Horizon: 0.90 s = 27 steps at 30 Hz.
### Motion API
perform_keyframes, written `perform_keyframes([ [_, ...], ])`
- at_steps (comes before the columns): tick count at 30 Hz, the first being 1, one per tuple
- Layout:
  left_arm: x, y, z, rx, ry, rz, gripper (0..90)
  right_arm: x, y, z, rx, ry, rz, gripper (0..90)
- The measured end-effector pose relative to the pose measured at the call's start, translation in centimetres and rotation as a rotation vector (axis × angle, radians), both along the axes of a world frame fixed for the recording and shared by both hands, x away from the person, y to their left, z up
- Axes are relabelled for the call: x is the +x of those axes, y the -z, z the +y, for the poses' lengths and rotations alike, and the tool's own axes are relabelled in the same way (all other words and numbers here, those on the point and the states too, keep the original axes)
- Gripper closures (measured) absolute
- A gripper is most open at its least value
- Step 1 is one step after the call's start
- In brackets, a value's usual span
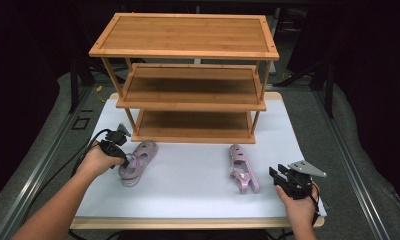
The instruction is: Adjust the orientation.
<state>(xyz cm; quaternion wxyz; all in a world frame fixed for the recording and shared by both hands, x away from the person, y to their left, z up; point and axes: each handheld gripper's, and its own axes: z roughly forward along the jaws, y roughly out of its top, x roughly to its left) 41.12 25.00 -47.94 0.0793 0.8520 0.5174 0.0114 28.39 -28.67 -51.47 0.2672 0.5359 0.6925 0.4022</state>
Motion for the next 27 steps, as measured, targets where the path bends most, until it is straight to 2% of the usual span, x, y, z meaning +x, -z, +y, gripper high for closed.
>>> perform_keyframes([
  [10, 0.44, 0.06, 0.01, 0.013, -0.009, 0.031, 81.1, 0.02, 0.02, 0.07, 0.001, -0.002, 0.001, 61.3],
  [24, 0.37, -0.13, -0.14, 0.015, 0.015, 0.029, 82.8, 0.06, 0.08, 0.06, 0.010, 0.001, 0.003, 61.3],
  [27, 0.29, -0.20, -0.17, 0.016, 0.014, 0.014, 83.0, 0.06, 0.07, 0.02, 0.012, -0.001, 0.003, 61.3],
])
